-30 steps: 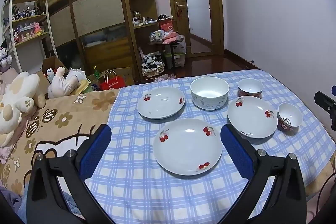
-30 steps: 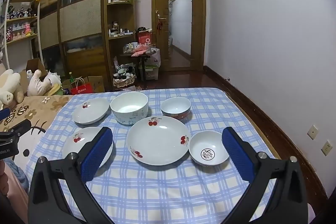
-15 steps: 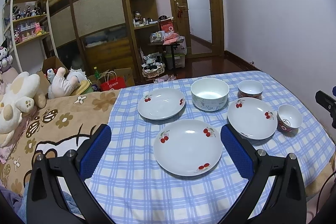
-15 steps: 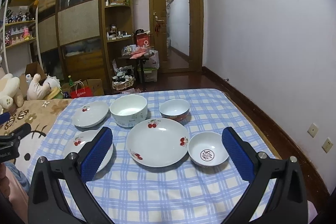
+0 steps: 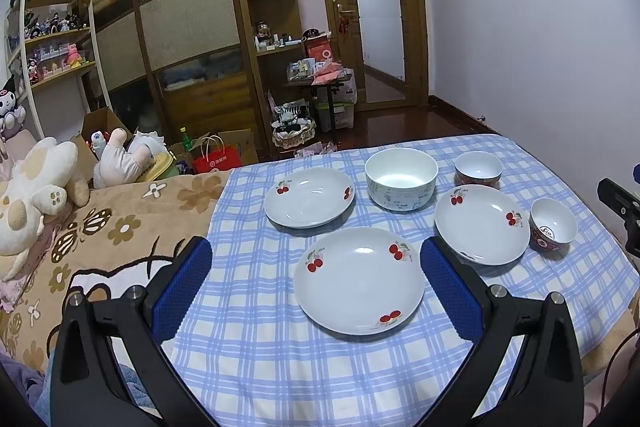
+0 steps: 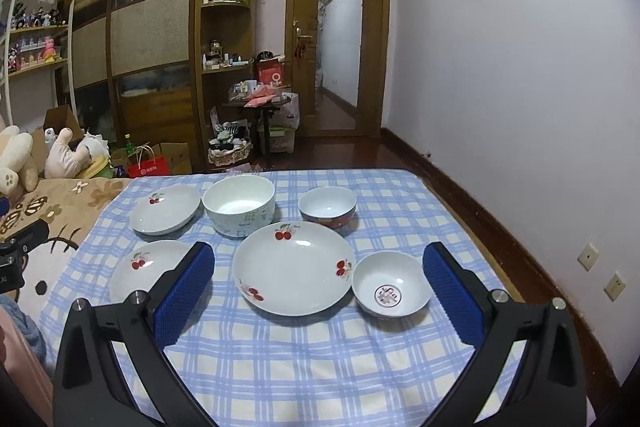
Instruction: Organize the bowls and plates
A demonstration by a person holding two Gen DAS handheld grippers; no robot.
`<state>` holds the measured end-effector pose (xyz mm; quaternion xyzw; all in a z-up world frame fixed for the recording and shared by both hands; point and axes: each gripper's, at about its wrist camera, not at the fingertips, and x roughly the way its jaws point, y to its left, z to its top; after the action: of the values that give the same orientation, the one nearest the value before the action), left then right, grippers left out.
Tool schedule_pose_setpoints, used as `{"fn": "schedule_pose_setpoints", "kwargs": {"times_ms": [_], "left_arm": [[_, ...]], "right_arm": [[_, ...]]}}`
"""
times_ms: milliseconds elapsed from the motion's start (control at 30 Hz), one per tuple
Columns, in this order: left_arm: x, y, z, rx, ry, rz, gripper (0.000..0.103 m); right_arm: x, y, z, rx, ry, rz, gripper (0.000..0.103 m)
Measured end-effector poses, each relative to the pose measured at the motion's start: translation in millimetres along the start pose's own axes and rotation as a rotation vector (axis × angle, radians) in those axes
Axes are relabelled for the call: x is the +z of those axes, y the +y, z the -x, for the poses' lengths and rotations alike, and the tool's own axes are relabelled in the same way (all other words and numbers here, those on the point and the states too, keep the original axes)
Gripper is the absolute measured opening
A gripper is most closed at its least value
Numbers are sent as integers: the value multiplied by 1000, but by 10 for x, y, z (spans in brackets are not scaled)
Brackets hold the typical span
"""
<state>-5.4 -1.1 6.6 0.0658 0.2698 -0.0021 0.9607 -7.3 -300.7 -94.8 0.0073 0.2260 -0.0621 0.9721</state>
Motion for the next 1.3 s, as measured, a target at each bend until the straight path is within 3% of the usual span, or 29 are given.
{"fn": "schedule_pose_setpoints", "kwargs": {"times_ms": [1300], "left_arm": [[-24, 26, -23, 4, 2, 0, 102]], "right_arm": [[-6, 11, -32, -5, 6, -6, 103]]}}
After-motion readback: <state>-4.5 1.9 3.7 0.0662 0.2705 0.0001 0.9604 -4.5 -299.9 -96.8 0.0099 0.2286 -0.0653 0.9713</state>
